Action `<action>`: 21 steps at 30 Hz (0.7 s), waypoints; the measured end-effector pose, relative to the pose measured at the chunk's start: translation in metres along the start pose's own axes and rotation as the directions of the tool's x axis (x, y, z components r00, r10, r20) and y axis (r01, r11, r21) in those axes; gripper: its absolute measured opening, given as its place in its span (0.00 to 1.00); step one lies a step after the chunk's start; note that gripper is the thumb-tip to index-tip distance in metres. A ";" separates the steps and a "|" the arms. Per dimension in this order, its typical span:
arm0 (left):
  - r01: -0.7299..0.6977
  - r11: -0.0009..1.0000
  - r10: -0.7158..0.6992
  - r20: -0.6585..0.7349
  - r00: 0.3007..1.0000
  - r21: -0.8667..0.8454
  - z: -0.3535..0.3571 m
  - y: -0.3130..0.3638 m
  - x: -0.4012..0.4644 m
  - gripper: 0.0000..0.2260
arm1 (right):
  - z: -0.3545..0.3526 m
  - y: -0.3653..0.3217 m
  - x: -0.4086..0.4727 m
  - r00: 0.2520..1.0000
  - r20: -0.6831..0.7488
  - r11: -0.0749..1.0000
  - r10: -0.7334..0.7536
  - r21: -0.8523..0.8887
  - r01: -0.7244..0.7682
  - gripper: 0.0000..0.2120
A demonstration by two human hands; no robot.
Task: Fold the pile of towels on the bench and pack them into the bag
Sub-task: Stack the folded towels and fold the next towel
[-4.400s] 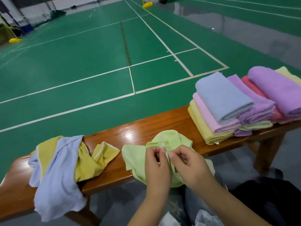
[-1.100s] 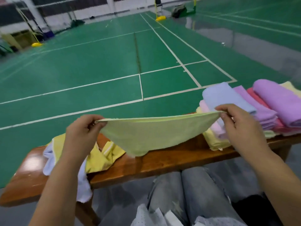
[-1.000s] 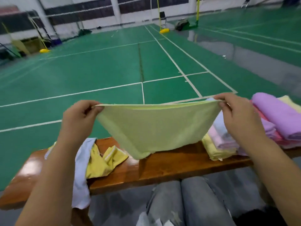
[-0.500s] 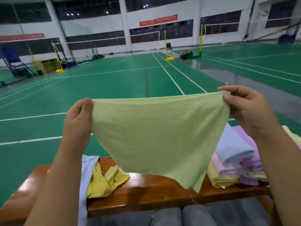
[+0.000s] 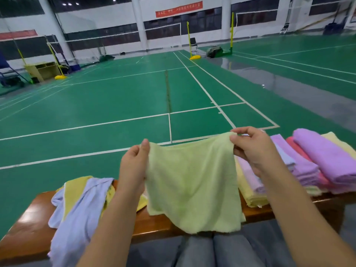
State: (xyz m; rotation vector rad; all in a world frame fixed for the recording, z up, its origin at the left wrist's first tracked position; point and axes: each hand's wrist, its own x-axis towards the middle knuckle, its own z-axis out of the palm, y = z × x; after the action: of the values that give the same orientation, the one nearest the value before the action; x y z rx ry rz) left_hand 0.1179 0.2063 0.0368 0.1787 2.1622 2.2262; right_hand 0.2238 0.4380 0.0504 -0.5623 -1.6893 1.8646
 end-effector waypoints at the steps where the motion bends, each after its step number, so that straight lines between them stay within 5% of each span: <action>1: 0.021 0.999 -0.023 0.055 0.998 0.024 0.012 -0.006 -0.011 0.24 | 0.006 0.006 -0.007 1.000 0.024 1.000 -0.014 -0.027 0.014 0.06; 8: 0.129 0.991 -0.116 0.305 0.945 -0.022 0.058 -0.027 -0.061 0.06 | 0.025 0.035 -0.046 0.988 0.146 0.974 -0.053 -0.210 0.083 0.06; 21: -0.092 0.987 0.053 0.277 0.959 0.131 0.056 -0.016 -0.078 0.05 | 0.026 0.027 -0.071 0.968 0.163 0.890 -0.192 -0.387 0.242 0.09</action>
State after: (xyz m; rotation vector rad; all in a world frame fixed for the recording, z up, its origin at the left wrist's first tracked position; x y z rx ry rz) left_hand 0.1999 0.2545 0.0180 0.5435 2.1911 1.9422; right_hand 0.2577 0.3710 0.0226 -0.4007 -2.1441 1.4189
